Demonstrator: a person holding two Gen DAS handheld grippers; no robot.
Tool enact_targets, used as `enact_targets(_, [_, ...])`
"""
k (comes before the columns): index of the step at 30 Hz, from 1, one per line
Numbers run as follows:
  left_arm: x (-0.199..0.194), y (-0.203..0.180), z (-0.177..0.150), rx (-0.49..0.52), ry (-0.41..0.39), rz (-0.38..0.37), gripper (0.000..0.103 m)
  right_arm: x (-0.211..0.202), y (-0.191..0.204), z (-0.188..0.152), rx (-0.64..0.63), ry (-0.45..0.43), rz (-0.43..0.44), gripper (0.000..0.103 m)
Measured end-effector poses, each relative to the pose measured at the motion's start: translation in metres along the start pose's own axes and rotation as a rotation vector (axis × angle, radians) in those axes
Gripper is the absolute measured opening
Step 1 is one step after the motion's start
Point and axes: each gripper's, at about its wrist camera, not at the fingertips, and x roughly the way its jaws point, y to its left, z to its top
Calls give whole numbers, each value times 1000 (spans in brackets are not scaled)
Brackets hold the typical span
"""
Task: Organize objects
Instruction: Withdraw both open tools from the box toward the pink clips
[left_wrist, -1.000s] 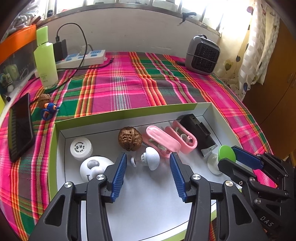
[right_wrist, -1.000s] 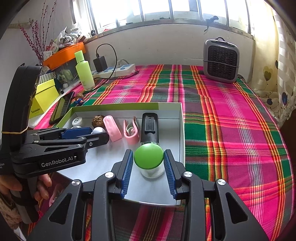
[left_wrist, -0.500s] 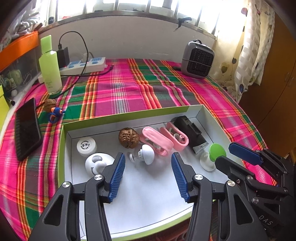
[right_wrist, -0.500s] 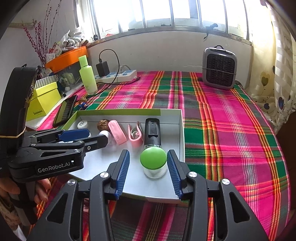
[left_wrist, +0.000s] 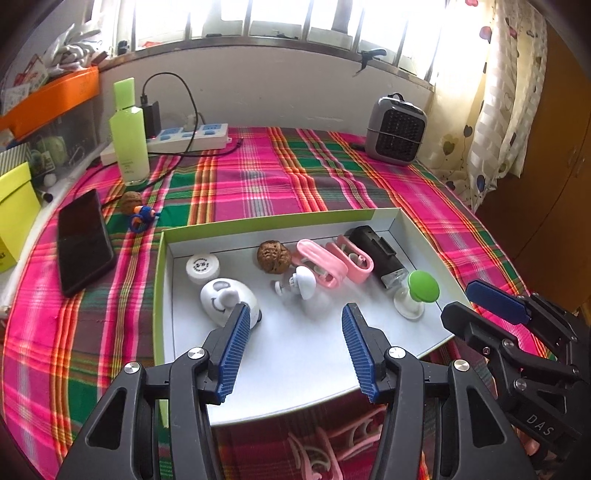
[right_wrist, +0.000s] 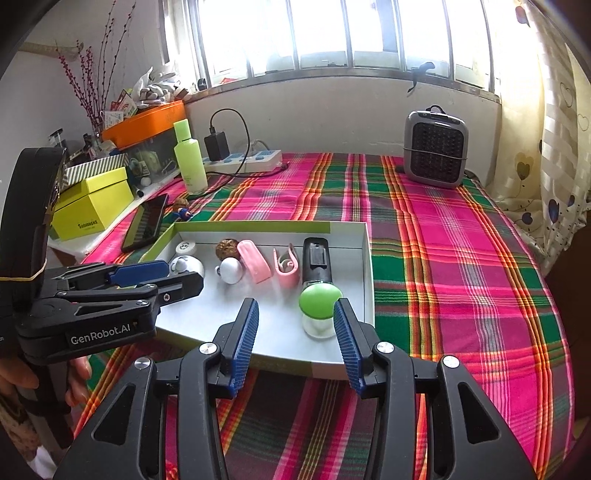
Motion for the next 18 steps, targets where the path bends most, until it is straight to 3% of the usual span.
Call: enact_targets(18, [-35,5,-33,-16,-28,6,51,-19,19,-21,-17,-4,47,44])
